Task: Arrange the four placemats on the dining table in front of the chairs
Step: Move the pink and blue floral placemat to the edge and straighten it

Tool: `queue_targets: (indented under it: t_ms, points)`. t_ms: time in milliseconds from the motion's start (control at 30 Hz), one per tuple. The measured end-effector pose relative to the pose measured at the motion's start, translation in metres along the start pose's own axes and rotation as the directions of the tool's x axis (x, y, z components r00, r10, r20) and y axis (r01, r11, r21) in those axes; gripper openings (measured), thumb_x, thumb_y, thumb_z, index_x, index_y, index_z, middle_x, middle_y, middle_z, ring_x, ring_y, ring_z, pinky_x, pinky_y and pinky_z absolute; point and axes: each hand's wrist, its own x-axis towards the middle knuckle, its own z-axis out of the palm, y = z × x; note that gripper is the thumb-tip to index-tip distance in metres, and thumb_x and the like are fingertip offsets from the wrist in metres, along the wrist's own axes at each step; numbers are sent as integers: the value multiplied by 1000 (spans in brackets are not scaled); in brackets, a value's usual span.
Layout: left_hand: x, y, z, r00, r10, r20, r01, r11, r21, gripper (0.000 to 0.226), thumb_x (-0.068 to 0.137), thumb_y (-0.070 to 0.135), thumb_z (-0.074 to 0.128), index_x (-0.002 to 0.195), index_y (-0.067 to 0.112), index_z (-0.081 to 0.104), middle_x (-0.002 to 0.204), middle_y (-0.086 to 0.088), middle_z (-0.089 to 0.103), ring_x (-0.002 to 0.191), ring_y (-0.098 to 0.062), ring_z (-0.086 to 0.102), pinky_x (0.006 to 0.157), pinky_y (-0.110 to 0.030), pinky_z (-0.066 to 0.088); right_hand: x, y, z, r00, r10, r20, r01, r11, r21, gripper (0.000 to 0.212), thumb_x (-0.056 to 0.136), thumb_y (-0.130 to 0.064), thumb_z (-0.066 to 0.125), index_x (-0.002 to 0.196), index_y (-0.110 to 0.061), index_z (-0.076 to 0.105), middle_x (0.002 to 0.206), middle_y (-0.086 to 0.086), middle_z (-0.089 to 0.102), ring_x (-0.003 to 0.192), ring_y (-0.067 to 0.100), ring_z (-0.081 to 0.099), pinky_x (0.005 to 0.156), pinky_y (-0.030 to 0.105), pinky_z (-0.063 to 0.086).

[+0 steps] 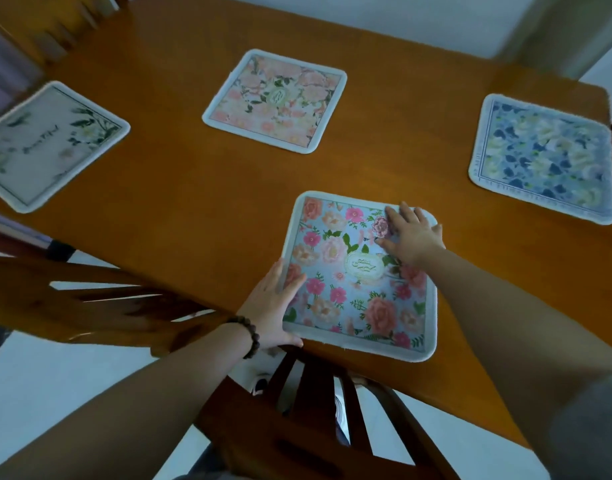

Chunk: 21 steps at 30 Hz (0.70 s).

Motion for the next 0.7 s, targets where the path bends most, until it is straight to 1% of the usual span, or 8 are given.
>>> queue_targets:
  t_ms: [100,167,267,367,433,500,633,700]
  points:
    - [1,-11,-10,998,-37,-44,33,996,-88,122,64,56,78,149,37,-7,157,-1,-20,145,-21,-10,115,-39,11,7,5,-4,999,-31,13,32,999,-10,86,84,-71,41,151,-35,0,160,-4,-6,146,22,-7,110,65,5]
    - [5,-19,-17,993,-90,-71,82,991,-101,117,68,51,78,150,35,-3,159,-3,-10,146,-21,-3,115,-39,13,10,9,-4,1000,-21,10,21,1000,1,89,82,-72,44,151,-35,1,160,-3,-2,146,23,-4,110,65,4]
    - [12,-31,-29,979,-165,-119,154,983,-98,105,74,44,76,151,29,6,159,-7,2,145,-24,5,115,-40,15,10,16,-3,999,3,-51,-2,1000,7,89,80,-72,48,150,-34,9,158,1,12,143,28,12,111,64,8]
    - [22,-38,-38,955,-248,-162,230,965,-122,92,82,37,70,151,25,9,159,-10,8,144,-27,10,114,-40,19,3,20,0,994,66,-84,-64,998,29,88,79,-71,51,149,-33,13,155,3,20,139,32,20,112,59,17]
    - [29,-38,-43,937,-295,-186,271,952,-143,87,85,37,67,151,24,11,158,-11,10,144,-28,12,113,-41,22,-8,21,6,984,141,-107,-132,987,87,86,78,-70,52,147,-31,18,151,4,24,136,31,25,106,54,28]
    - [36,-35,-45,931,-303,-204,272,948,-167,86,85,38,66,151,23,12,157,-12,12,144,-28,12,113,-42,23,-21,22,12,968,208,-141,-190,973,128,79,80,-66,54,144,-30,24,146,5,30,132,30,29,100,51,34]
    - [43,-26,-41,942,-277,-188,243,952,-186,90,84,44,66,151,25,9,158,-13,11,145,-31,4,114,-46,16,-47,16,23,920,354,-170,-322,927,191,72,82,-61,55,140,-27,30,137,7,38,124,30,35,95,47,35]
    - [43,-22,-38,953,-247,-177,216,960,-176,95,82,51,65,151,24,6,158,-12,9,145,-29,1,115,-44,12,-60,9,29,891,420,-172,-386,901,199,72,83,-61,54,139,-23,31,131,11,40,121,31,36,92,45,37]
